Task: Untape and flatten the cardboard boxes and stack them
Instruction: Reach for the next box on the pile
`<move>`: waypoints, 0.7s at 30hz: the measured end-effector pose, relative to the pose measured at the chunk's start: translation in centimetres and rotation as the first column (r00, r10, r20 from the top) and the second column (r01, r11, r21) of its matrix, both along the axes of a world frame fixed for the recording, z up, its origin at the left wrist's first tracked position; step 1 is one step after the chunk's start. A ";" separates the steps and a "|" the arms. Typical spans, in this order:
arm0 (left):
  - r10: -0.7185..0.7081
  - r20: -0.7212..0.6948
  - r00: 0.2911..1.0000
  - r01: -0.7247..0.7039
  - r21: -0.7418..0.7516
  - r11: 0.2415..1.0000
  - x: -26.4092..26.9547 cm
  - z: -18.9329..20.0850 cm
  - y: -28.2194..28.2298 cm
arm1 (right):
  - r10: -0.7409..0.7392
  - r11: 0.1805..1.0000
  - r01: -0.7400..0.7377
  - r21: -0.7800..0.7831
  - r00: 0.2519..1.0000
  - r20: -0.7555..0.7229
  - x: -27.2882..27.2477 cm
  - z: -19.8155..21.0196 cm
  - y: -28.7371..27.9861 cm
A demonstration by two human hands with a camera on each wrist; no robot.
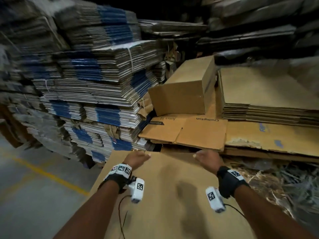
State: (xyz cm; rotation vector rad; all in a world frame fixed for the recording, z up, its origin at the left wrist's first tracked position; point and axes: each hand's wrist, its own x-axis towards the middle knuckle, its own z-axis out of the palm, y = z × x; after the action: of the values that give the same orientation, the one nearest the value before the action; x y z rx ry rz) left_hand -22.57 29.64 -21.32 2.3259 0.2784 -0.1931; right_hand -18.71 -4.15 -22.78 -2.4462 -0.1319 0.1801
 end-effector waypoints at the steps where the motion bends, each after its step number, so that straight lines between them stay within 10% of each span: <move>1: 0.054 0.084 0.995 -0.048 -0.063 0.997 0.9 2.2 -0.7 | -0.024 0.998 0.020 0.060 0.997 0.072 1.0 2.3 -0.3; 8: 0.287 0.271 0.919 -0.118 -0.505 0.855 9.9 11.8 -4.4 | -0.160 0.973 0.086 0.216 0.923 0.351 8.6 12.5 -0.9; 21: 0.079 0.460 0.885 -0.073 -0.031 0.997 33.8 15.0 -5.8 | -0.352 0.919 0.266 0.291 0.887 0.300 27.9 15.1 0.6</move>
State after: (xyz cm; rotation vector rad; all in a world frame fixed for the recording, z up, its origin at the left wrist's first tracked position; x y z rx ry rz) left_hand 11.25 23.87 -6.30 2.2618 0.1264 0.3965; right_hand 9.24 -3.60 -7.66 -2.1934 0.0849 -0.3939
